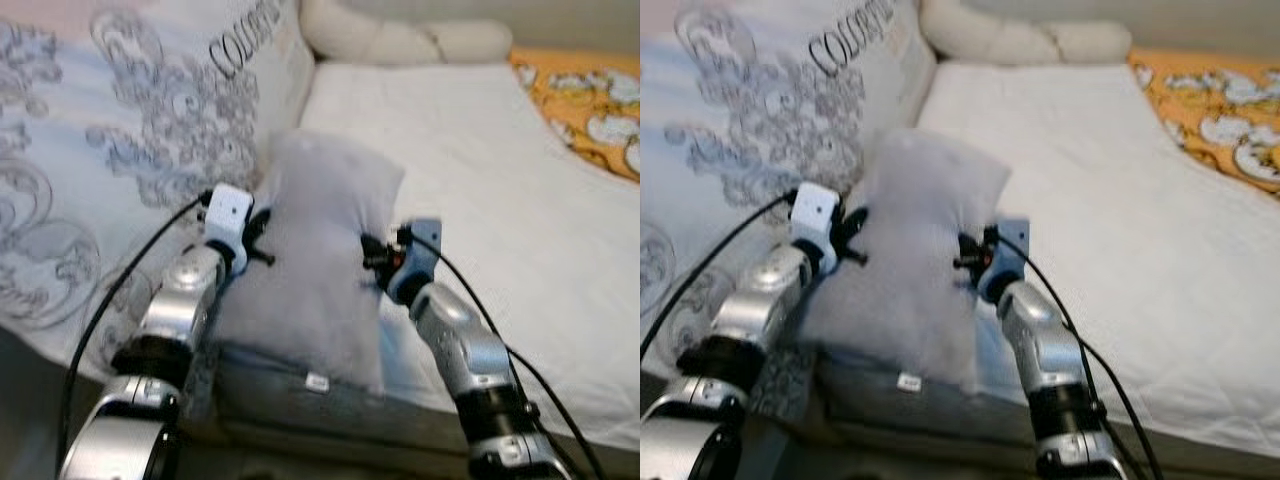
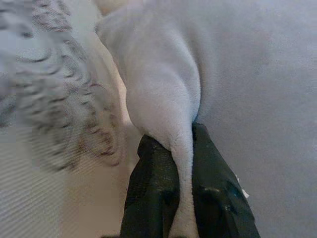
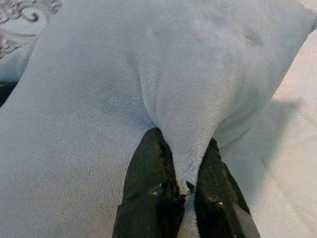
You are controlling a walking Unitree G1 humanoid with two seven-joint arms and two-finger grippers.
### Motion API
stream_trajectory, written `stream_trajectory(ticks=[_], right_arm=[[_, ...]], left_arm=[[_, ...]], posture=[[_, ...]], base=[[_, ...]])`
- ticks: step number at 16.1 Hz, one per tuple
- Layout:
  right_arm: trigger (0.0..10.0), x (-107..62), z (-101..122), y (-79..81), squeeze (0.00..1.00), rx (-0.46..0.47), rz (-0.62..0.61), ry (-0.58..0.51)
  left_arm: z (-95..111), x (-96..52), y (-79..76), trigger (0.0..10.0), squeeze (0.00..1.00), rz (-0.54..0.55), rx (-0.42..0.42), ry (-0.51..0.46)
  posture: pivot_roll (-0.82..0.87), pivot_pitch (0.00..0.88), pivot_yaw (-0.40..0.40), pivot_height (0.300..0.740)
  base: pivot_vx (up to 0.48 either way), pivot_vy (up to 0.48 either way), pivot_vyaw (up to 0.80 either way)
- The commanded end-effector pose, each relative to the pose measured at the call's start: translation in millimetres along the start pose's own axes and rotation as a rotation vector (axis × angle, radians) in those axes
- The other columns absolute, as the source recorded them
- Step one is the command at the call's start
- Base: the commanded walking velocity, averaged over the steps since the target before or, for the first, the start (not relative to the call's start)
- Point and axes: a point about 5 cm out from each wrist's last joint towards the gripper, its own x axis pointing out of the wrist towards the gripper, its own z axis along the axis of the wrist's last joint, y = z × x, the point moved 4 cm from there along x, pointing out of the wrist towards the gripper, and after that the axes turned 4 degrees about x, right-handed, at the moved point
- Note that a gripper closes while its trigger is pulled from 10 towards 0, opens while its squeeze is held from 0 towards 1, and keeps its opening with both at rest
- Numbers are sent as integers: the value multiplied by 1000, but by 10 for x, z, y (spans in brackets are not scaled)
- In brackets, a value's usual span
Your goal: Clean up the room
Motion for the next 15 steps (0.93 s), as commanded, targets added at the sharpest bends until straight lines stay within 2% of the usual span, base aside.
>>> stream_trajectory(ticks=[1,8,12,13,14,15], right_arm=[[10000,-23,115,-103,0,-11,-32,-41],[10000,-32,100,-98,0,-12,-28,-39],[10000,-51,89,-102,0,37,-26,-50],[10000,-64,103,-153,561,60,-52,-63],[10000,-73,105,-217,1000,60,-88,-67],[10000,-90,102,-298,1000,35,-132,-72]], left_arm=[[137,38,8,10000,0,5,18,-40],[123,38,1,10000,0,2,20,-39],[121,37,-1,10000,0,3,33,-41],[136,42,-4,10000,0,3,51,-49],[148,48,-13,10000,0,1,71,-53],[146,58,-30,10000,0,-9,112,-46]], posture=[[-45,0,45,740],[-46,0,42,740],[-49,0,40,740],[-48,0,39,740],[-49,0,39,740],[-49,0,39,740]], base=[[341,0,0],[364,0,0],[352,0,0],[0,0,0],[0,0,0],[0,0,0]])
